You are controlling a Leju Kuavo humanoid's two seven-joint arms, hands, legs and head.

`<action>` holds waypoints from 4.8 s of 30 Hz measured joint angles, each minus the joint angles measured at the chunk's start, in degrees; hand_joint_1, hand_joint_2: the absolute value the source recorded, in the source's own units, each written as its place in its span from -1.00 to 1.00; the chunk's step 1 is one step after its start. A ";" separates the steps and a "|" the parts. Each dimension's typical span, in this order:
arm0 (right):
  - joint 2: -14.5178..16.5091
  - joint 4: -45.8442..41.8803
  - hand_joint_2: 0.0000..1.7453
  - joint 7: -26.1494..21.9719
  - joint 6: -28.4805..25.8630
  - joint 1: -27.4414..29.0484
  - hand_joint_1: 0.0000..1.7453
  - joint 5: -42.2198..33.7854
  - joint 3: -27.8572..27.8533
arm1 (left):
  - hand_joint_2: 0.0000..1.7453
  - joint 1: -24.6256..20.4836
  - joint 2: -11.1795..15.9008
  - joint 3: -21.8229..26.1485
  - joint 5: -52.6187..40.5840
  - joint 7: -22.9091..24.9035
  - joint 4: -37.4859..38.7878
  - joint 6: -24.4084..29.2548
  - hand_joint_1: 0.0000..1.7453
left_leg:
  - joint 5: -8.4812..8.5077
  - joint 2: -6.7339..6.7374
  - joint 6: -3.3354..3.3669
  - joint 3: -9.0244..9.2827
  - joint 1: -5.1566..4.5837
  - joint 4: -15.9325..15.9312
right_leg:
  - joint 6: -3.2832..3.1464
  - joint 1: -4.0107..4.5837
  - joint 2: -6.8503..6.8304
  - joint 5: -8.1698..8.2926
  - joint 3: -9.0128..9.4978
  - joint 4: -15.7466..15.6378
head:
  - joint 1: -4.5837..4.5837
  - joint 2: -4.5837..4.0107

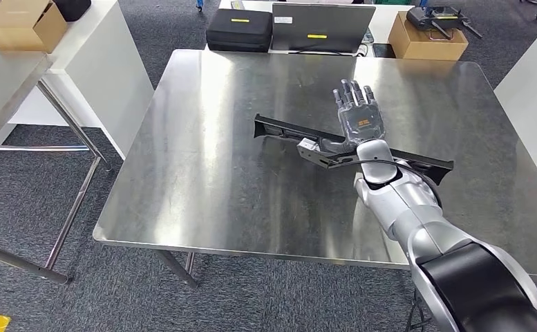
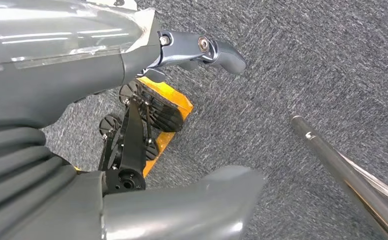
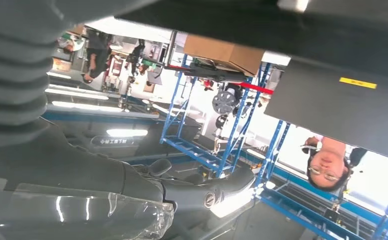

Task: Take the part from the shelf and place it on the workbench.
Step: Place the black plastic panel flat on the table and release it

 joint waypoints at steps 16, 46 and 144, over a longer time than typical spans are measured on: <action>1.78 -0.96 -1.00 8.19 -7.32 -1.30 -1.00 0.01 1.78 | -1.00 1.25 -0.12 2.20 0.38 -1.22 0.00 -0.92 -1.00 | -0.04 -0.06 -0.59 0.01 -0.18 0.01 | -0.36 -0.04 -0.05 -0.07 -0.01 0.02 | 0.02 0.00; -1.84 -2.75 -1.00 3.64 -4.55 -2.29 -1.00 -3.46 0.34 | -1.00 1.20 -0.50 2.72 -1.39 -0.61 0.00 -0.47 -1.00 | -0.05 -0.04 -0.56 -0.01 -0.28 0.14 | -0.35 -0.24 -0.04 -0.07 0.03 0.02 | 0.01 0.00; 1.15 -78.21 -1.00 -21.69 -16.35 66.94 -1.00 0.03 -10.31 | -1.00 1.86 -3.44 15.53 2.37 -0.44 -0.28 5.41 -1.00 | -1.27 0.94 -0.63 3.05 -0.16 -0.22 | -0.43 -0.01 -0.66 -4.58 6.45 -1.12 | 0.46 0.00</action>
